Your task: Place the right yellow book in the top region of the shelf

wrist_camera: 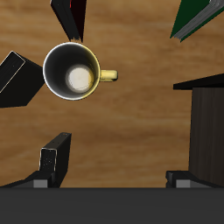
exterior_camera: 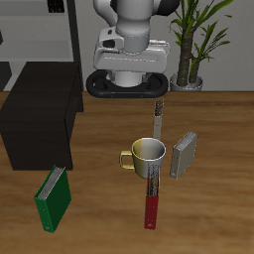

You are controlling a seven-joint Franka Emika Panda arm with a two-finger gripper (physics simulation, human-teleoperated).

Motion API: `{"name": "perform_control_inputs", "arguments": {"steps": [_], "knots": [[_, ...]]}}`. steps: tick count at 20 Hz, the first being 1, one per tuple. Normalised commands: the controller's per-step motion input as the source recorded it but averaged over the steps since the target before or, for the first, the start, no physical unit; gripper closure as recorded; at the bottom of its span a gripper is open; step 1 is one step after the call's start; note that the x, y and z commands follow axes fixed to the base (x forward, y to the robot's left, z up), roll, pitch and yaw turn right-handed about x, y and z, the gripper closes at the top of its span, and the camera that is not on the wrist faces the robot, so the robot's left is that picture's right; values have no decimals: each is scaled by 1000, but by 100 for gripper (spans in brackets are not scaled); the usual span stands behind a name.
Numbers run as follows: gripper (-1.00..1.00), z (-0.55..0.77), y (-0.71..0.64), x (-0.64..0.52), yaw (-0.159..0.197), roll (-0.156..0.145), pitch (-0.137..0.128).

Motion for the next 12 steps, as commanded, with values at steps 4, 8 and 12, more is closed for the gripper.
{"name": "perform_control_inputs", "arguments": {"steps": [4,8,12], "knots": [[-100,-64,389,-219,-30,-14,-39],[-100,-131,381,-284,-38,-38,-53],[-100,-155,418,-278,-5,34,-39]]}}
